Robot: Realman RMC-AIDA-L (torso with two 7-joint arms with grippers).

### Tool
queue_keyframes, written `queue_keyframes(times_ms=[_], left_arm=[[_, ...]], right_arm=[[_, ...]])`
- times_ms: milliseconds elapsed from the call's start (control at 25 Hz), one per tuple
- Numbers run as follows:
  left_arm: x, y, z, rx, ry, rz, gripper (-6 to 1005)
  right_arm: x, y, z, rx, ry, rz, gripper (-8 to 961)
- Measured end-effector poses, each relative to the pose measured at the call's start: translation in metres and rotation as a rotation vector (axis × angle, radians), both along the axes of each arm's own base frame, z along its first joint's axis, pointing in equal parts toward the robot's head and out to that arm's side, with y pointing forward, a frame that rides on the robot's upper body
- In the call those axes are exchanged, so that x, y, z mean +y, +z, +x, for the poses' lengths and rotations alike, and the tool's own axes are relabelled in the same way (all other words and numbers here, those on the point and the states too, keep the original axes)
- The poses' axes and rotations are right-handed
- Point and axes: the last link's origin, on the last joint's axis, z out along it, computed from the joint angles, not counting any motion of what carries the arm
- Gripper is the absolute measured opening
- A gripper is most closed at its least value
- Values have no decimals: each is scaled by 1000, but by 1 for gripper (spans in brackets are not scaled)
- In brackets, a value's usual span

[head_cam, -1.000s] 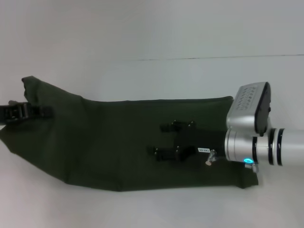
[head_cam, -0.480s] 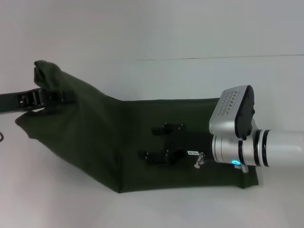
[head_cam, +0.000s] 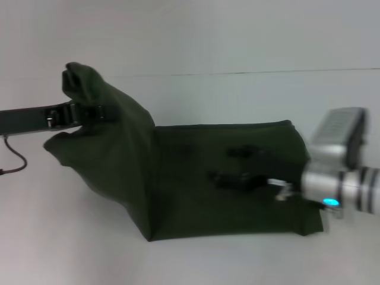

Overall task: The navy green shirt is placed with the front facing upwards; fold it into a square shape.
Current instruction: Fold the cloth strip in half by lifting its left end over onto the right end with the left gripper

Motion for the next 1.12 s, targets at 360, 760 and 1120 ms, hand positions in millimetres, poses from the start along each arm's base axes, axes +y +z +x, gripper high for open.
queue_keyframes(times_ms=[360,760,1120], left_arm=[[12,-27,28,-32,-35,-57,71],[27,-67,65,20,-72,-120,74],[33,-100,86,31,-73,-121,77]], right_arm=[[-24,69,57,103,-126,183,869],[-41,75,77,86,-183,208,868],[-48,80,86,95,-215,235,869]])
